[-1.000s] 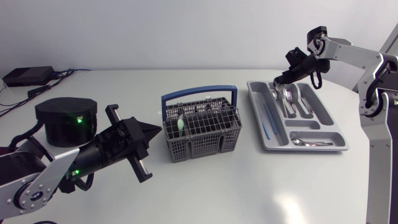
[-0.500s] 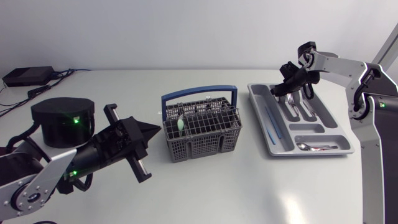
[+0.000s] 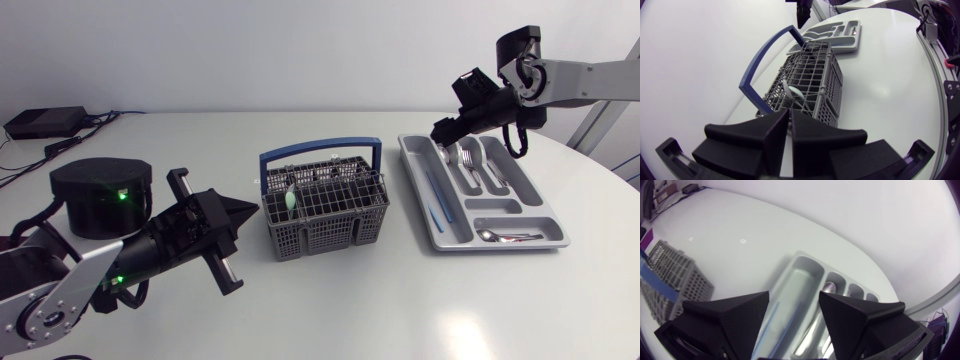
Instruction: Unload the cutlery basket into the drawer organizer.
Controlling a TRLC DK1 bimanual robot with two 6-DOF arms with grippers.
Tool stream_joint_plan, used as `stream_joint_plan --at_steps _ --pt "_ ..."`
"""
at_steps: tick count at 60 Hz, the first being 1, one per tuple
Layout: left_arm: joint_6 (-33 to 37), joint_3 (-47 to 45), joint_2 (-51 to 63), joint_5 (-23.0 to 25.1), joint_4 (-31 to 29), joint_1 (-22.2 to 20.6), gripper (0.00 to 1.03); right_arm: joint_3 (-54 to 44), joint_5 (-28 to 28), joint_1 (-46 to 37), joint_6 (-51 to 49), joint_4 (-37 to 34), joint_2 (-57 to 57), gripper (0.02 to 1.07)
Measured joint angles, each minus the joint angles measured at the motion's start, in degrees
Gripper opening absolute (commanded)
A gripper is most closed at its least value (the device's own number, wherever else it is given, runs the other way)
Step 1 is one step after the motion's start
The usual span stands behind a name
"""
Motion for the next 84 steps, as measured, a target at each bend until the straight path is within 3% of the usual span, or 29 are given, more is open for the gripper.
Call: stream_joint_plan --at_steps 13,23,42,59,84 --pt "0.0 -0.5 0.0 0.0 0.6 0.0 0.21 -14.9 -1.3 9.3 1.2 2.4 -12.0 0.73" --pt "0.0 -0.7 0.0 0.0 0.6 0.0 0.21 -19.6 -1.3 14.1 3.3 2.6 -15.3 0.73" --pt "0.0 -1.2 -0.2 0.0 0.6 0.0 0.21 -21.4 -2.0 17.0 5.9 2.9 -18.6 0.73" --pt "0.0 -1.5 -0.6 0.0 0.6 0.0 0.21 -24.9 0.3 19.3 6.3 8.2 -14.7 0.73" --pt "0.0 -1.5 -1.5 0.0 0.2 0.0 0.21 -24.9 0.7 21.1 6.6 4.3 -22.9 0.74"
